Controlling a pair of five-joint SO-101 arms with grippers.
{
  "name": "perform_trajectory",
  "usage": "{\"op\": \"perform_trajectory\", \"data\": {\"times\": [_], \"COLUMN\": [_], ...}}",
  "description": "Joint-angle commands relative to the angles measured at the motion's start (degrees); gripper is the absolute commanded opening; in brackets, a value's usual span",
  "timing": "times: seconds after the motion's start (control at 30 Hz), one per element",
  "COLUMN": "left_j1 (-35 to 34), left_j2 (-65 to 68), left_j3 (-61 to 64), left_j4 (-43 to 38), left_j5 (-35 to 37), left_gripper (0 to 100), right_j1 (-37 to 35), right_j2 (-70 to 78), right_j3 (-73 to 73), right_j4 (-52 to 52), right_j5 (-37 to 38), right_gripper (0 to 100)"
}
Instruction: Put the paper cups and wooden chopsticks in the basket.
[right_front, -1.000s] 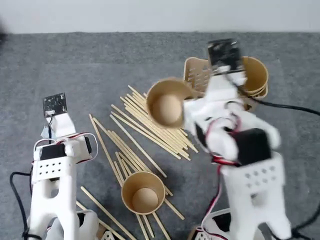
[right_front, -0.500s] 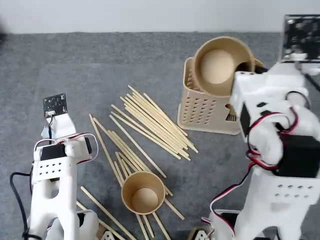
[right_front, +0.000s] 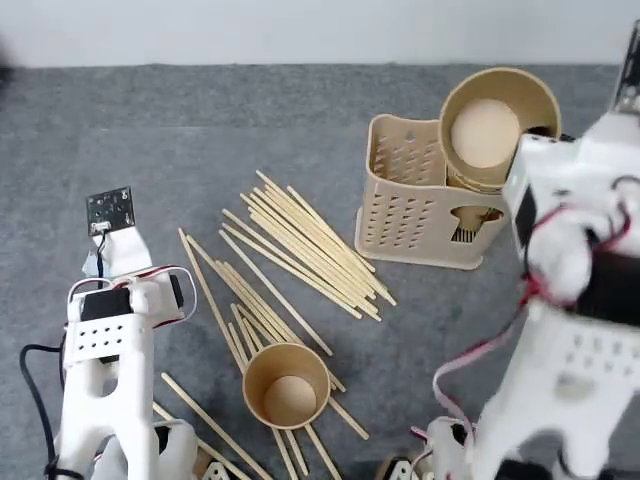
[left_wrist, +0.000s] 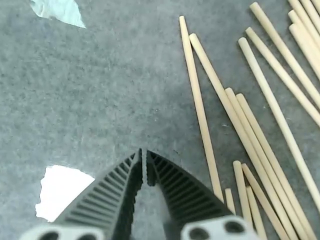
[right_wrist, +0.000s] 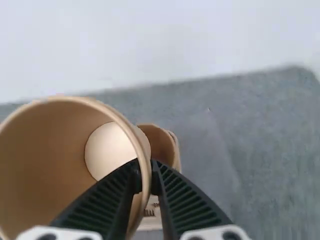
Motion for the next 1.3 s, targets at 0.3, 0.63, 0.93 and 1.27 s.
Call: {"op": "perform_trajectory", "data": {"times": [0.3,0.63,0.93,1.27], "left_j1": [-0.26,-0.09,-0.26,-0.26], "left_j2": [-1.93,-1.93,-1.93,-1.93], "left_j3": [-0.22,0.31,0.31,0.31], "left_j4": [-0.97,-1.14,-2.2,-2.2], "left_j5": [-0.26,-0.35,-0.35,-0.35], "left_gripper": [1,1,1,1], "right_j1": [2.86,1.54,-11.91,-25.71], "right_j2": [7.08,6.46,6.46,-4.88], "right_j3": [-2.37,-4.57,-15.38,6.95], "right_j4": [-1.8,-6.11,20.09,19.74], "right_j5": [0.7,2.73,3.08,3.08], "right_gripper": [2.3,28.1,28.0,28.0]}}
